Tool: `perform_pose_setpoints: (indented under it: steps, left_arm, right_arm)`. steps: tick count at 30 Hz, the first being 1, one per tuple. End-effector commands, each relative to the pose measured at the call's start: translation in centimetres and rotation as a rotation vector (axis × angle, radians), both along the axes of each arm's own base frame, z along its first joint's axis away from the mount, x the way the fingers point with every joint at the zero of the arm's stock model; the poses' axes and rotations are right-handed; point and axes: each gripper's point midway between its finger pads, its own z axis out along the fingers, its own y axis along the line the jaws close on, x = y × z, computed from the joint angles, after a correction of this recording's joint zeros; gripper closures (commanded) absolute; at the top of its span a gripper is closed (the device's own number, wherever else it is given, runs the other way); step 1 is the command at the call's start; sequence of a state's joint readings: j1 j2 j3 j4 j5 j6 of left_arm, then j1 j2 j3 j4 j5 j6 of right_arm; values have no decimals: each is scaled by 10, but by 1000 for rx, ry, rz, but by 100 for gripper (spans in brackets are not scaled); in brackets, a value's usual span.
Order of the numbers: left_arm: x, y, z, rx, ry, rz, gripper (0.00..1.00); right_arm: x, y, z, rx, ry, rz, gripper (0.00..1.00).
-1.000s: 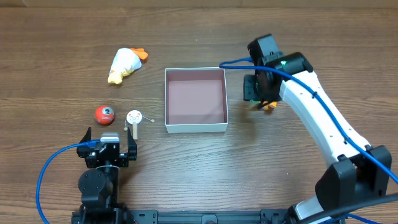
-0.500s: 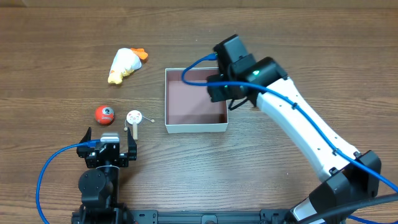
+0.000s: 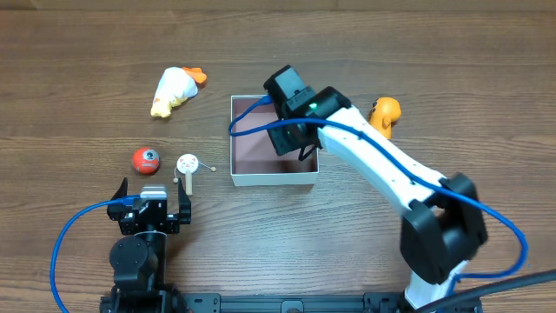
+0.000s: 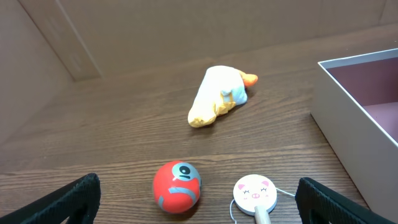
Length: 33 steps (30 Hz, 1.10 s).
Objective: Pack container
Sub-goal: 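Carry the green toy into the box and release it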
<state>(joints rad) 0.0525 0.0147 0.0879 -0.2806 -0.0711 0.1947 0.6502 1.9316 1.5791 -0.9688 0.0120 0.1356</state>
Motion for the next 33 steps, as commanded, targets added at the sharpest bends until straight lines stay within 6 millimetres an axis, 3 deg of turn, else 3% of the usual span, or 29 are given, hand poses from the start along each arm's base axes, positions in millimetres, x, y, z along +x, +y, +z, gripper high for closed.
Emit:
perform_pose_setpoints:
  steps: [1, 11, 20, 27, 30, 33]
  left_arm:
    - [0, -2, 1, 16, -7, -16, 0]
    - [0, -2, 1, 16, -8, -16, 0]
    - [0, -2, 1, 16, -7, -16, 0]
    - [0, -2, 1, 16, -7, -16, 0]
    - [0, -2, 1, 16, -7, -16, 0]
    - [0, -2, 1, 16, -8, -16, 0]
  right_arm:
    - [3, 1, -10, -28, 2, 29, 53]
    - [-3, -4, -34, -75, 66, 29, 53]
    - [-7, -7, -36, -87, 82, 30, 48]
    - [-13, -12, -38, -108, 110, 30, 56]
    - [-13, -12, -38, -108, 110, 30, 34]
    - [-13, -12, -37, -107, 109, 30, 29]
